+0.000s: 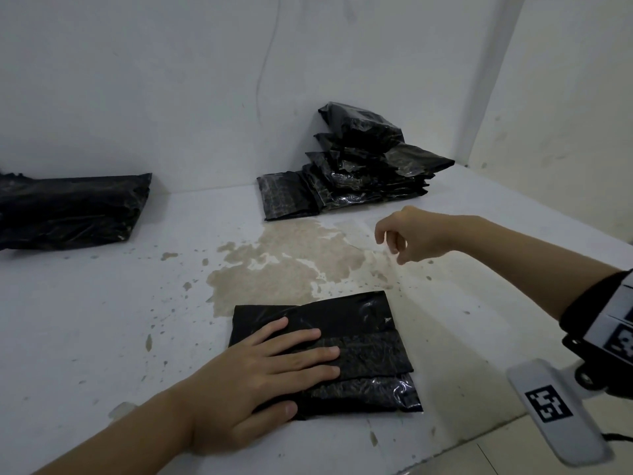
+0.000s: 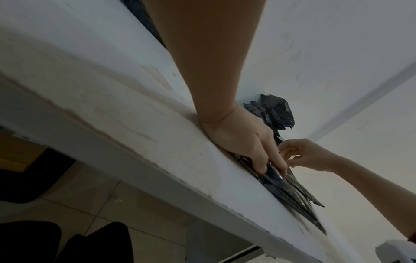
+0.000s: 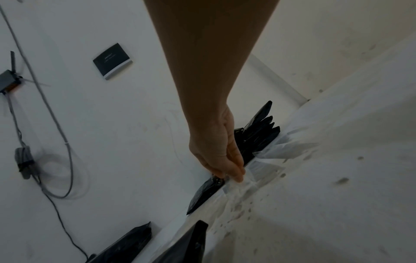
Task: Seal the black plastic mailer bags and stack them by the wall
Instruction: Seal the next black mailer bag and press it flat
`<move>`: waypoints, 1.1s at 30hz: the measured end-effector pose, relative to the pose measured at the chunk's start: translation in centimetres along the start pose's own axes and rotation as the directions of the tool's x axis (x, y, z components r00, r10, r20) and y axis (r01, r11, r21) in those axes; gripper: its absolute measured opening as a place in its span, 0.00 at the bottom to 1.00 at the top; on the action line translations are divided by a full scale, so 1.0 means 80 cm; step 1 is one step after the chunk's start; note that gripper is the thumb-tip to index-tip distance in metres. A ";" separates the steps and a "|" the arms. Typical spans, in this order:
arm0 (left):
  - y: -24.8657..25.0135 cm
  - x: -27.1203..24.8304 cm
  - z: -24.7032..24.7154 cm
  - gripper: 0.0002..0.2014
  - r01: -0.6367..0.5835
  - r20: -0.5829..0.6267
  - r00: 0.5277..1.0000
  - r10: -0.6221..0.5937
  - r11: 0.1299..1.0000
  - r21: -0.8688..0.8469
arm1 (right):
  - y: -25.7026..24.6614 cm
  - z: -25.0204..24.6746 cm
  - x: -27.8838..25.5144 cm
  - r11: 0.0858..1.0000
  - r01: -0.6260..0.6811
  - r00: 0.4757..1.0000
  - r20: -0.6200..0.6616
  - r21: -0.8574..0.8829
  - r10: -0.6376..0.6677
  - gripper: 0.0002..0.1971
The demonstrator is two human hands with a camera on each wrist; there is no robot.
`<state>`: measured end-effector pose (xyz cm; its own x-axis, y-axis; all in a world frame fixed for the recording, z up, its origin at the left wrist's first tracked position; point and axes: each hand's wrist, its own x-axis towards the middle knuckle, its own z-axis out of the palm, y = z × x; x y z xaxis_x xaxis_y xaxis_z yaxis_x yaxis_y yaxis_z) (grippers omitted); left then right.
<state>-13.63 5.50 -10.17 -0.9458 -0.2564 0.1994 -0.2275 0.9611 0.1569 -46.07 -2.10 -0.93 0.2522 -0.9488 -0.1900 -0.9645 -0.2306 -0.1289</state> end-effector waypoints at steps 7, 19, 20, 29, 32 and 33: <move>0.000 0.001 -0.001 0.24 0.011 0.020 1.000 -0.011 1.000 -0.007 | -0.020 -0.014 0.008 0.949 -0.012 0.994 -0.110 -0.315 -0.024 0.10; -0.006 0.001 0.006 0.23 -0.024 0.014 1.000 0.023 0.999 0.036 | -0.045 -0.094 0.087 0.989 -0.064 0.879 -0.477 -0.130 -0.006 0.12; -0.006 0.001 0.006 0.23 -0.025 0.017 1.000 0.024 0.999 0.039 | -0.043 -0.095 0.094 0.992 -0.067 0.869 -0.496 -0.105 0.006 0.12; -0.011 0.001 0.005 0.23 -0.019 0.111 0.994 -0.012 0.960 0.279 | -0.040 -0.134 0.103 0.988 0.014 0.678 -0.728 0.151 0.102 0.09; -0.009 0.002 0.003 0.24 0.019 0.155 0.986 -0.056 0.972 0.234 | -0.048 -0.144 0.083 0.891 0.213 0.602 -0.772 0.401 0.204 0.06; -0.008 0.004 -0.002 0.23 0.045 0.175 0.982 -0.071 0.988 0.144 | -0.051 -0.145 0.073 0.794 0.324 0.587 -0.768 0.514 0.258 0.07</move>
<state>-13.73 4.76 -10.06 -0.9533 -0.3016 0.0157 -0.3012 0.9533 0.0245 -41.55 -9.19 9.75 -0.1607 -0.7817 0.6026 -0.6440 -0.3796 -0.6642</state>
